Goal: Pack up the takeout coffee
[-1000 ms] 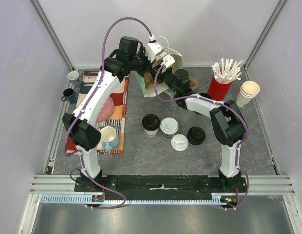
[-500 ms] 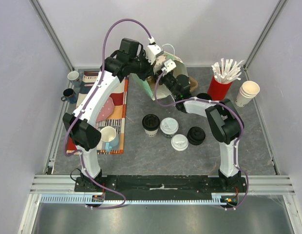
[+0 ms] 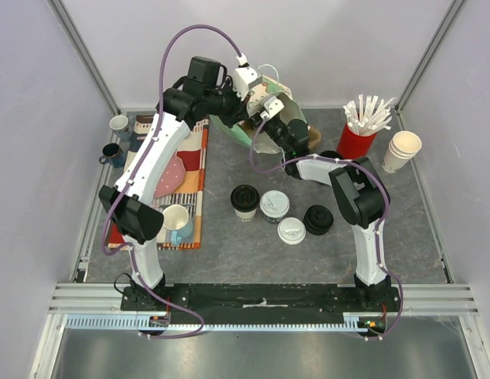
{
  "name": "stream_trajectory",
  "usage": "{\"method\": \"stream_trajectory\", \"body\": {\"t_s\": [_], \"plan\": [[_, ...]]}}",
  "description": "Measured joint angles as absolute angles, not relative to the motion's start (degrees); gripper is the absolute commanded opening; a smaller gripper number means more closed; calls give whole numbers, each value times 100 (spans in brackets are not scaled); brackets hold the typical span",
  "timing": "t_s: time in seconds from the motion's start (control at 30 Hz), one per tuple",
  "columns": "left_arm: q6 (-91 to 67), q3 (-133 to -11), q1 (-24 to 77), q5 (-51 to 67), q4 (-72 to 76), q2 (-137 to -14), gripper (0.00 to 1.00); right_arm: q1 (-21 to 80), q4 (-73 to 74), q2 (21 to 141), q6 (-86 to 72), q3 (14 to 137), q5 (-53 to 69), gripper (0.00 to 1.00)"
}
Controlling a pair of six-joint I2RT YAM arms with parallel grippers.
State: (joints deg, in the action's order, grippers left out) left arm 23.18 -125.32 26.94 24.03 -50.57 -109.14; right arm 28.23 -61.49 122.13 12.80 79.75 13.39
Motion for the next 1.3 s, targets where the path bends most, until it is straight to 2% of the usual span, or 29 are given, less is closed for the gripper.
{"method": "stream_trajectory", "body": {"t_s": [0.07, 0.33, 0.37, 0.4, 0.6, 0.73, 0.83, 0.87, 0.93, 1.03, 1.07, 1.17, 1.3], "plan": [[2316, -12532, 2665, 2414, -5081, -10914, 2, 2783, -6104, 12213, 1280, 7977, 1402, 51], [2143, -12532, 2491, 2434, -5089, -10916, 2, 2762, -5489, 12136, 1288, 7935, 1487, 78], [2106, -12532, 2449, 2429, -5089, -10916, 2, 2757, -5360, 12097, 1282, 7920, 1516, 90], [2075, -12532, 2403, 2423, -5089, -10916, 2, 2755, -5205, 12049, 1282, 7913, 1551, 97], [1966, -12525, 2246, 2418, -5087, -10916, 2, 2751, -4313, 11559, 1225, 7850, 1927, 98], [1942, -12521, 2237, 2421, -5087, -10916, 2, 2751, -4112, 11118, 1219, 7592, 2165, 95], [1944, -12462, 2237, 2416, -5072, -10916, 2, 2751, -4018, 10923, 1179, 7555, 2388, 87], [1944, -12425, 2237, 2408, -5061, -10916, 2, 2751, -3972, 10884, 1160, 7555, 2449, 81], [1944, -12348, 2237, 2403, -5070, -10916, 2, 2753, -3800, 10857, 1116, 7581, 2504, 77], [1946, -12307, 2237, 2410, -5089, -10916, 2, 2746, -3371, 10908, 1026, 7706, 2429, 61], [1949, -12300, 2237, 2410, -5087, -10916, 2, 2744, -3310, 10938, 989, 7743, 2405, 53], [1955, -12252, 2244, 2410, -5068, -10916, 2, 2722, -3203, 11054, 875, 7767, 2338, 40], [2025, -12127, 2263, 2390, -5076, -10916, 2, 2694, -3159, 11185, 851, 7723, 2246, 37]]}}
